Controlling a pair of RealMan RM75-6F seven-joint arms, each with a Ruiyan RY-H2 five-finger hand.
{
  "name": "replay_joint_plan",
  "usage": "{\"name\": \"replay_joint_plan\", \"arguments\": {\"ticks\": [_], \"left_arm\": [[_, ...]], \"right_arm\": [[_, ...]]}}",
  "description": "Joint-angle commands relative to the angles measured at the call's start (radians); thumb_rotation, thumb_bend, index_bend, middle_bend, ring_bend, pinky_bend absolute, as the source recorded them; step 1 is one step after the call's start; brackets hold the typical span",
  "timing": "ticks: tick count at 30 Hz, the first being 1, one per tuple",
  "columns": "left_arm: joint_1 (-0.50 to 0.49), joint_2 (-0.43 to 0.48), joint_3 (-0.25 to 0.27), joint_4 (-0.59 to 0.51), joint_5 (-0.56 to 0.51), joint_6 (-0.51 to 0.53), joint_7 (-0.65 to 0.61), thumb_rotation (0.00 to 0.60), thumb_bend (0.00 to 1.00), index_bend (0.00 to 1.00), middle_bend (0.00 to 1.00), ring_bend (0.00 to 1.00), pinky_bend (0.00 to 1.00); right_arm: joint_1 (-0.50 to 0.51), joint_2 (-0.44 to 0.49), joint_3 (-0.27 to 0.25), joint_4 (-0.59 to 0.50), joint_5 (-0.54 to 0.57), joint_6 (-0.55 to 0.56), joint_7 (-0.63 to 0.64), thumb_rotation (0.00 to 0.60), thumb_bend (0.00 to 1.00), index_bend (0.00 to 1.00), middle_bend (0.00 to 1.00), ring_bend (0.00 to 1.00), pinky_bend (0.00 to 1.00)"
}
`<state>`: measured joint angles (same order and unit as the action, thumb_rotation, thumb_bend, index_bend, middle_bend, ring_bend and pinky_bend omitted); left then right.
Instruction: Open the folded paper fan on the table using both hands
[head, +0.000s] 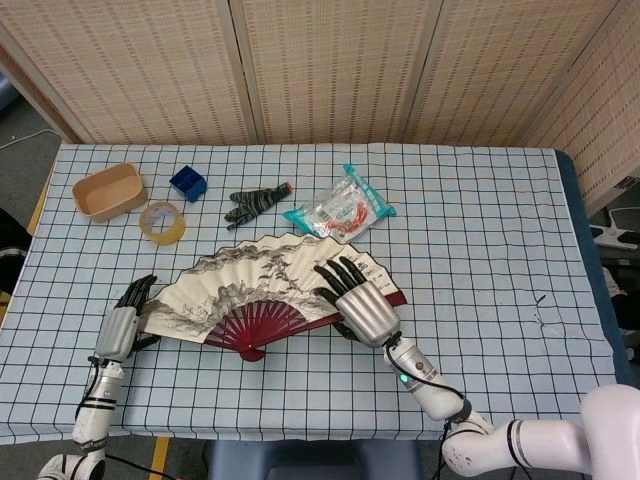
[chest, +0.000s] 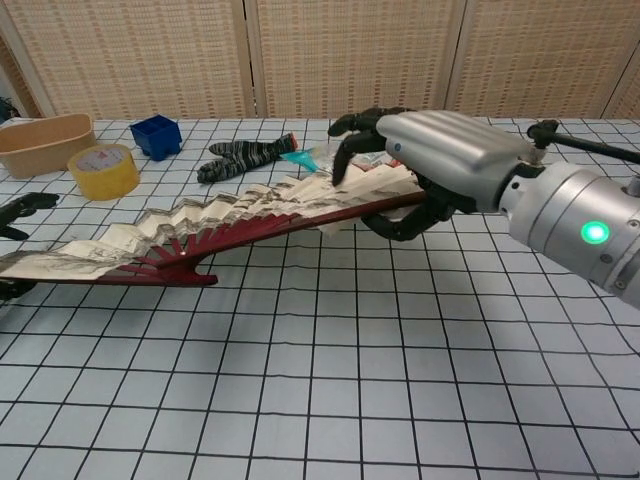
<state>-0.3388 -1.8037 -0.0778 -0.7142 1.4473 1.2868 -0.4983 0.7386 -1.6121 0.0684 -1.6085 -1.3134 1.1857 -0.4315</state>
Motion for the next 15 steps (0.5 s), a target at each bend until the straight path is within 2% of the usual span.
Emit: {"name": "replay_joint_plan", "arguments": {"ticks": [1, 5, 7, 9, 12, 14, 15], "left_arm": [[-0.001, 0.079, 0.036, -0.047, 0.022, -0.052, 0.011, 0.6, 0.49, 0.0, 0.0, 0.0, 0.17], [-0.004, 0.189, 0.067, -0.142, 0.027, -0.125, 0.009, 0.6, 0.49, 0.0, 0.0, 0.0, 0.16], [-0.011, 0.262, 0.092, -0.213, 0.036, -0.172, 0.011, 0.6, 0.49, 0.0, 0.0, 0.0, 0.15], [-0.011, 0.324, 0.095, -0.29, 0.032, -0.184, -0.005, 0.6, 0.49, 0.0, 0.0, 0.0, 0.14], [0.006, 0.402, 0.091, -0.382, 0.03, -0.151, -0.017, 0.6, 0.48, 0.0, 0.0, 0.0, 0.14], [0.011, 0.464, 0.103, -0.437, 0.026, -0.163, 0.045, 0.6, 0.48, 0.0, 0.0, 0.0, 0.14], [0.007, 0.52, 0.117, -0.492, -0.001, -0.215, 0.125, 0.6, 0.48, 0.0, 0.0, 0.0, 0.14]], "right_arm": [[-0.007, 0.068, -0.037, -0.058, 0.108, -0.097, -0.131, 0.6, 0.21, 0.0, 0.0, 0.0, 0.0], [0.003, 0.137, -0.063, -0.13, 0.217, -0.157, -0.249, 0.6, 0.11, 0.0, 0.0, 0.0, 0.0], [0.006, 0.172, -0.079, -0.159, 0.261, -0.176, -0.291, 0.6, 0.09, 0.0, 0.0, 0.0, 0.0], [0.004, 0.202, -0.087, -0.185, 0.287, -0.181, -0.303, 0.6, 0.09, 0.0, 0.0, 0.0, 0.0], [-0.029, 0.243, -0.089, -0.213, 0.248, -0.131, -0.261, 0.6, 0.08, 0.0, 0.0, 0.0, 0.0], [-0.062, 0.272, -0.093, -0.225, 0.196, -0.087, -0.205, 0.6, 0.08, 0.0, 0.0, 0.0, 0.0], [-0.085, 0.292, -0.098, -0.228, 0.164, -0.063, -0.164, 0.6, 0.08, 0.0, 0.0, 0.0, 0.0]]}}
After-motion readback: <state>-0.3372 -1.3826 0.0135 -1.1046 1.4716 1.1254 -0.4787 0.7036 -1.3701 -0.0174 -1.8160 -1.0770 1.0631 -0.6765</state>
